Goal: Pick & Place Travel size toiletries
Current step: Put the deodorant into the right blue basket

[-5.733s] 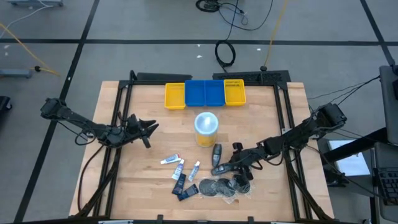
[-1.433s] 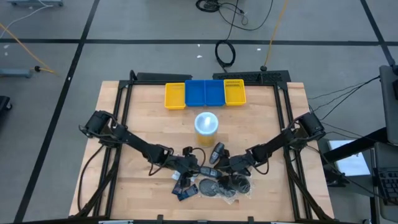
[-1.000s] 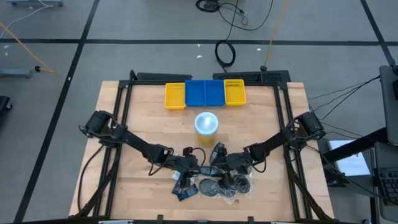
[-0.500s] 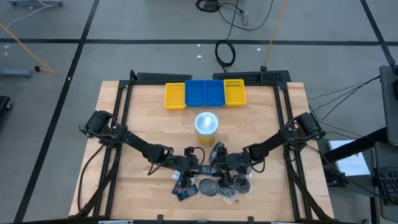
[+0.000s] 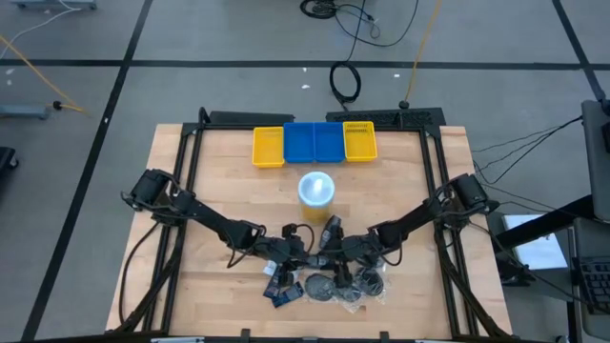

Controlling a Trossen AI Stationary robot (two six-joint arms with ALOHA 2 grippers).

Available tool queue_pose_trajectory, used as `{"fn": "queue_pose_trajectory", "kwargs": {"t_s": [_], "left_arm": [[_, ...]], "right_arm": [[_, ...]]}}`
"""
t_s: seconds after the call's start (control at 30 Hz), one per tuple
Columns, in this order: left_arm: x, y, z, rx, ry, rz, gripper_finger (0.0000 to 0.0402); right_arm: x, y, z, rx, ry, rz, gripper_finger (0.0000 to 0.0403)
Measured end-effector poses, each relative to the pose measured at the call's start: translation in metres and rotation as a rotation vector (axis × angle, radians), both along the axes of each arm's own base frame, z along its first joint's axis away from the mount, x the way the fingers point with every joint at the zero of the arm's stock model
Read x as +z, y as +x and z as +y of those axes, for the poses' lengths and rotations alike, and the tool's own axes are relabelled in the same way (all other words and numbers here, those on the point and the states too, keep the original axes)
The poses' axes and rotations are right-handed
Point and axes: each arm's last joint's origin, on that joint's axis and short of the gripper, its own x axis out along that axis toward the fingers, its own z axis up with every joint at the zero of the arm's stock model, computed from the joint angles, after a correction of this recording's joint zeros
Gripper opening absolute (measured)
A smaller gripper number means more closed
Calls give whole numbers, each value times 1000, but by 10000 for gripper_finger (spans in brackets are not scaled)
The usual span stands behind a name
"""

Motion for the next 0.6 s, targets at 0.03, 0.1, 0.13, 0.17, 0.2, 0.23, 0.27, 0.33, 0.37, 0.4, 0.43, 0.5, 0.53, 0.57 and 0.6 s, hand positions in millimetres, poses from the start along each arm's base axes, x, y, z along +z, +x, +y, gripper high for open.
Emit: {"fn": "queue_pose_trajectory", "kwargs": {"t_s": [0.03,0.1,0.13,0.17,0.2,0.23,0.27,0.33,0.37,0.4,0.43,0.5,0.53,0.57,0.6], "left_arm": [[0,0,0,0,1,1,113],[-1,-1,0,1,4,10,113],[-1,-1,0,3,8,17,113],[-2,-1,1,7,11,18,113],[-2,-1,1,14,17,18,113],[-2,-1,1,18,21,18,113],[-2,-1,1,22,28,16,113],[-2,-1,2,34,48,11,113],[-1,-1,2,37,60,7,113],[0,-2,3,43,77,4,113],[1,-2,3,51,89,4,113],[4,-3,5,91,118,-7,113],[6,-4,6,111,134,-9,113],[8,-4,7,126,145,-11,113],[10,-6,8,140,157,-5,113]], "right_arm": [[-2,2,1,1,-3,8,191],[-2,3,1,1,-8,18,191],[-3,4,2,2,-8,20,191],[-3,4,2,4,-11,21,191],[-3,4,2,4,-13,20,191],[-1,4,2,8,-16,18,191],[1,3,1,13,-22,17,191],[4,2,1,21,-23,13,191],[6,2,1,28,-19,13,191],[7,1,1,34,-16,18,191],[10,0,1,39,-16,22,191],[13,-1,1,42,-21,27,191],[14,-2,1,43,-21,29,191],[16,-3,0,45,-24,35,191],[18,-4,0,49,-28,39,191]]}}
